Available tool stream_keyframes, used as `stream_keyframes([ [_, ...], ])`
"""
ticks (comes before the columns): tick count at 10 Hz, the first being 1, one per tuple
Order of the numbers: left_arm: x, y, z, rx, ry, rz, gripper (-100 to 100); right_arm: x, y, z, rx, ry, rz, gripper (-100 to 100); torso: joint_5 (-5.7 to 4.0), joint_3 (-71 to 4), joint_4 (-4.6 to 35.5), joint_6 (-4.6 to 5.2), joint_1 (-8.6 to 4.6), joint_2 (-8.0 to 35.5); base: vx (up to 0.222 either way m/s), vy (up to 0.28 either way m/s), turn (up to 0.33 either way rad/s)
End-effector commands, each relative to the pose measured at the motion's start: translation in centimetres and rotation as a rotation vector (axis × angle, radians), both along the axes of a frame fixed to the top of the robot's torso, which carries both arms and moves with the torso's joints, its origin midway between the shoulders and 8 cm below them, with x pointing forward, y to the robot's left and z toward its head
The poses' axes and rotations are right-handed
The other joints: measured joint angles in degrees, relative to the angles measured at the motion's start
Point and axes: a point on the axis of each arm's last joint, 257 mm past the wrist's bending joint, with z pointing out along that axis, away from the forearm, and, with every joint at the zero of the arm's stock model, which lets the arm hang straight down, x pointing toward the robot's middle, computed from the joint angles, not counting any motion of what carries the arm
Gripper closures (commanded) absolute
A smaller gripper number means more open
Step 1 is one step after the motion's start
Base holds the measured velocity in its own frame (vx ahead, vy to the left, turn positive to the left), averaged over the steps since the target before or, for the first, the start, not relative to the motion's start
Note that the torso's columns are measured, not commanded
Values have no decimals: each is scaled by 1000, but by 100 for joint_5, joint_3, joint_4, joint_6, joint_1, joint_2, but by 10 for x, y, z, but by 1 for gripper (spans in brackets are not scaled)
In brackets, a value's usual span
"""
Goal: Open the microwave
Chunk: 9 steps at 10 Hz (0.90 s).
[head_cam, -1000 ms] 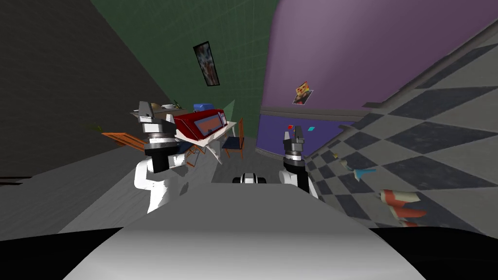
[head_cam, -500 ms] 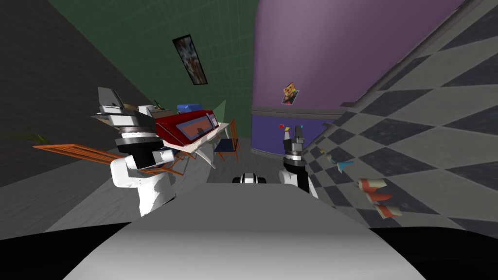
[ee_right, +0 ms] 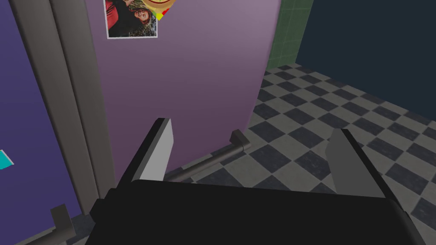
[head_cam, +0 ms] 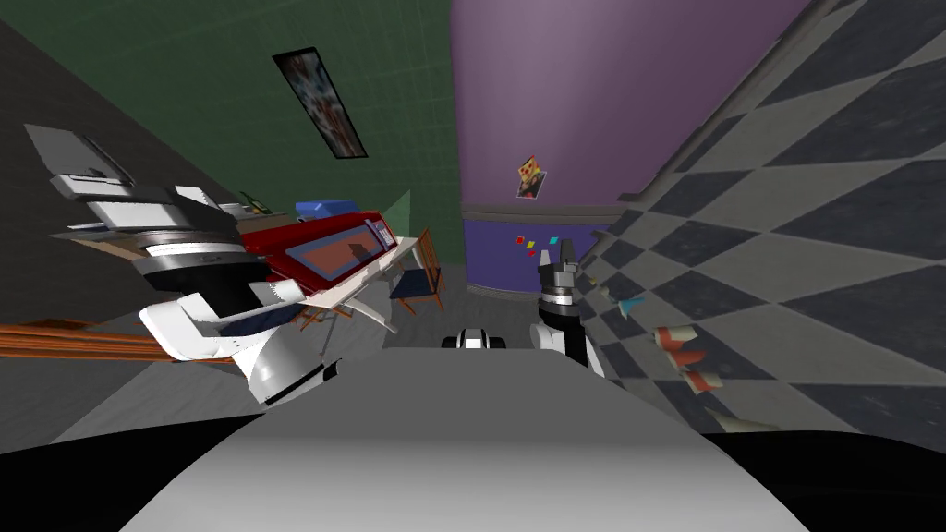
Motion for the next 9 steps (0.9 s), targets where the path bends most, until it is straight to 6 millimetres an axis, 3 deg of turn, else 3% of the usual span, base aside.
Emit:
stream_keyframes([
  [1,-23,35,15,-31,-35,82,-100,0,0,0,0,0,0,0,-2,0,0,7,-9,-2,79,-50,-152],
  [2,-29,39,16,-34,-42,94,-100,0,0,0,0,0,0,0,0,4,1,-1,-5,5,37,-20,25],
  [3,-40,61,25,-62,-62,139,-100,0,0,0,0,0,0,0,2,12,5,-2,4,17,68,-35,-217],
  [4,-52,68,26,-67,-75,161,-100,0,0,0,0,0,0,0,-1,3,1,9,-7,2,80,-34,-201],
  [7,-87,115,38,-143,-128,262,-100,0,0,0,0,0,0,0,-2,-8,-4,-1,-6,-12,115,-25,-214],
  [9,-103,123,38,-152,-147,289,-100,0,0,0,0,0,0,0,0,3,1,-1,-5,3,82,-7,-78],
])
